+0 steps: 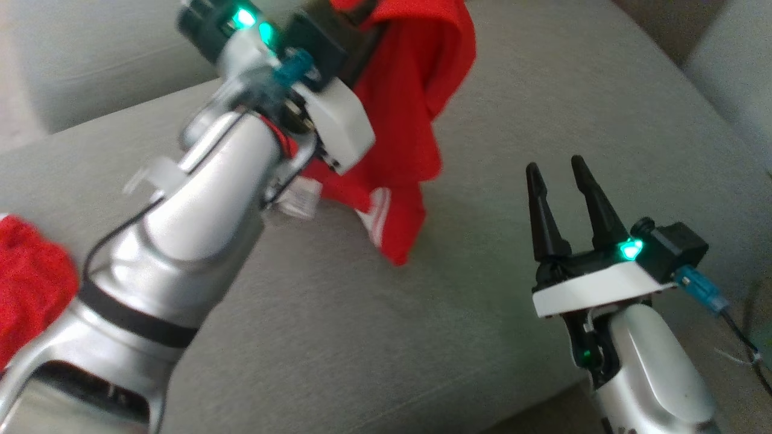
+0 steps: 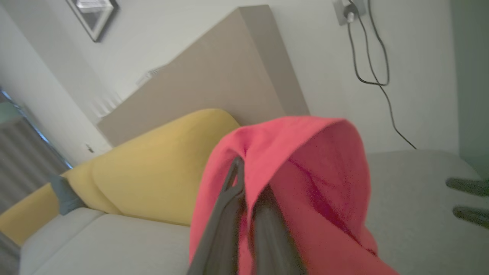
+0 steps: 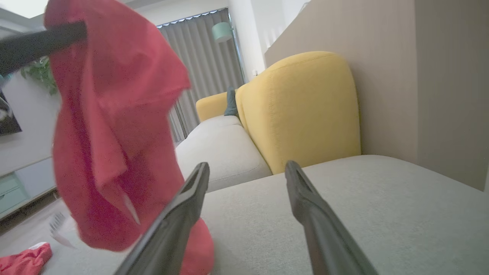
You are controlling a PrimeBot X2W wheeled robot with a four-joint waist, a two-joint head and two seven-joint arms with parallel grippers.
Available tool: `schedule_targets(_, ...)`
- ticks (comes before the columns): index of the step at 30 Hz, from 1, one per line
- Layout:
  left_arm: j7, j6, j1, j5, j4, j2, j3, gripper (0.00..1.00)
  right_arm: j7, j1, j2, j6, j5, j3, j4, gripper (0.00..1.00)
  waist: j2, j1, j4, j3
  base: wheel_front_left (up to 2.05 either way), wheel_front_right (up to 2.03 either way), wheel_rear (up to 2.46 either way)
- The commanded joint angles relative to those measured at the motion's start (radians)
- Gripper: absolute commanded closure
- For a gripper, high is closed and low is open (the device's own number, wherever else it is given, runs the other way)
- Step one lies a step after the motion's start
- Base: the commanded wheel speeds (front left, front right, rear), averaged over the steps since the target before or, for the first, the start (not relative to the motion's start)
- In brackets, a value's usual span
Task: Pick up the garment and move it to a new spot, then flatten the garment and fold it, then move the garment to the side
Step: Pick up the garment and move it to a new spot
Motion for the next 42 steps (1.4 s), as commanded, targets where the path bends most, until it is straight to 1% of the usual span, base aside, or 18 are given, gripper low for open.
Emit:
schedule_targets(1, -0.015, -0.003, -0.071, -0.006, -0.003, 0.01, 0.016, 1.0, -0.011, -0.044, -0.003, -0.001, 0.014, 0.025, -0.038, 0.0, 0.0, 0.0, -0.104, 0.045, 0.0, 0.0, 0.0)
schedule_targets(3, -0.029, -0.004, -0.078, -0.014, 0.063, -0.014, -0.02, 1.0, -0.011, -0.055, -0.003, -0.001, 0.031, 0.035, -0.045, 0.0, 0.0, 0.0, -0.151, 0.062, 0.0, 0.0, 0.0)
schedule_targets(4, -0.036, -0.004, -0.082, -0.02, 0.098, -0.028, -0.029, 0.88, -0.011, -0.059, -0.003, -0.001, 0.038, 0.04, -0.048, 0.0, 0.0, 0.0, -0.172, 0.069, 0.0, 0.0, 0.0)
schedule_targets(5, -0.045, -0.004, -0.086, -0.027, 0.133, -0.043, -0.035, 0.13, -0.011, -0.061, -0.003, -0.001, 0.043, 0.042, -0.049, 0.0, 0.0, 0.0, -0.186, 0.073, 0.0, 0.0, 0.0)
schedule_targets(6, -0.05, -0.005, -0.091, -0.035, 0.167, -0.057, -0.039, 0.0, -0.011, -0.063, -0.003, -0.001, 0.045, 0.042, -0.05, 0.0, 0.0, 0.0, -0.198, 0.078, 0.0, 0.0, 0.0)
schedule_targets(8, -0.072, -0.005, -0.11, -0.051, 0.228, -0.08, -0.047, 0.0, -0.011, -0.062, -0.003, -0.001, 0.046, 0.028, -0.049, 0.0, 0.0, 0.0, -0.207, 0.085, 0.0, 0.0, 0.0)
schedule_targets(9, -0.103, -0.001, -0.13, -0.064, 0.278, -0.095, -0.042, 0.0, -0.011, -0.059, -0.003, -0.001, 0.045, 0.014, -0.046, 0.0, 0.0, 0.0, -0.207, 0.086, 0.0, 0.0, 0.0)
schedule_targets(12, -0.152, 0.01, -0.156, -0.088, 0.335, -0.107, -0.024, 0.0, -0.011, -0.051, -0.003, -0.001, 0.034, -0.015, -0.042, 0.0, 0.0, 0.0, -0.181, 0.081, 0.0, 0.0, 0.0)
schedule_targets(16, -0.197, 0.011, -0.178, -0.114, 0.377, -0.111, -0.007, 0.0, -0.011, -0.039, -0.003, -0.001, 0.008, -0.062, -0.033, 0.0, 0.0, 0.0, -0.107, 0.066, 0.0, 0.0, 0.0)
schedule_targets(19, -0.218, 0.012, -0.175, -0.132, 0.391, -0.096, 0.012, 0.0, -0.011, -0.034, -0.003, -0.001, -0.012, -0.089, -0.028, 0.0, 0.0, 0.0, -0.044, 0.048, 0.0, 0.0, 0.0)
schedule_targets(22, -0.229, 0.01, -0.154, -0.148, 0.399, -0.085, 0.019, 0.0, -0.011, -0.022, -0.003, -0.001, -0.041, -0.123, -0.02, 0.0, 0.0, 0.0, 0.035, 0.024, 0.0, 0.0, 0.0)
schedule_targets(24, -0.232, 0.006, -0.14, -0.152, 0.404, -0.082, 0.005, 0.0, -0.011, -0.014, -0.003, -0.001, -0.055, -0.134, -0.012, 0.0, 0.0, 0.0, 0.079, 0.007, 0.0, 0.0, 0.0)
schedule_targets(26, -0.23, 0.002, -0.133, -0.153, 0.407, -0.081, -0.019, 0.0, -0.011, -0.011, -0.003, -0.001, -0.062, -0.131, -0.006, 0.0, 0.0, 0.0, 0.106, -0.005, 0.0, 0.0, 0.0)
schedule_targets(31, -0.199, -0.005, -0.139, -0.17, 0.398, -0.088, -0.107, 0.0, -0.011, -0.014, -0.003, -0.001, -0.039, -0.12, 0.001, 0.0, 0.0, 0.0, 0.135, -0.026, 0.0, 0.0, 0.0)
schedule_targets(33, -0.191, -0.005, -0.14, -0.181, 0.395, -0.088, -0.122, 0.0, -0.011, -0.011, -0.003, -0.001, -0.035, -0.116, 0.002, 0.0, 0.0, 0.0, 0.141, -0.031, 0.0, 0.0, 0.0)
schedule_targets(35, -0.192, -0.005, -0.143, -0.196, 0.387, -0.076, -0.132, 0.0, -0.011, -0.006, -0.003, -0.001, -0.032, -0.11, 0.003, 0.0, 0.0, 0.0, 0.159, -0.037, 0.0, 0.0, 0.0)
schedule_targets(38, -0.207, -0.002, -0.112, -0.226, 0.372, -0.039, -0.11, 0.0, -0.011, 0.004, -0.003, -0.001, -0.034, -0.1, 0.003, 0.0, 0.0, 0.0, 0.193, -0.055, 0.0, 0.0, 0.0)
schedule_targets(42, -0.23, 0.042, 0.011, -0.278, 0.306, 0.027, -0.05, 0.0, -0.011, 0.027, -0.003, -0.001, -0.052, -0.099, -0.003, 0.0, 0.0, 0.0, 0.253, -0.08, 0.0, 0.0, 0.0)
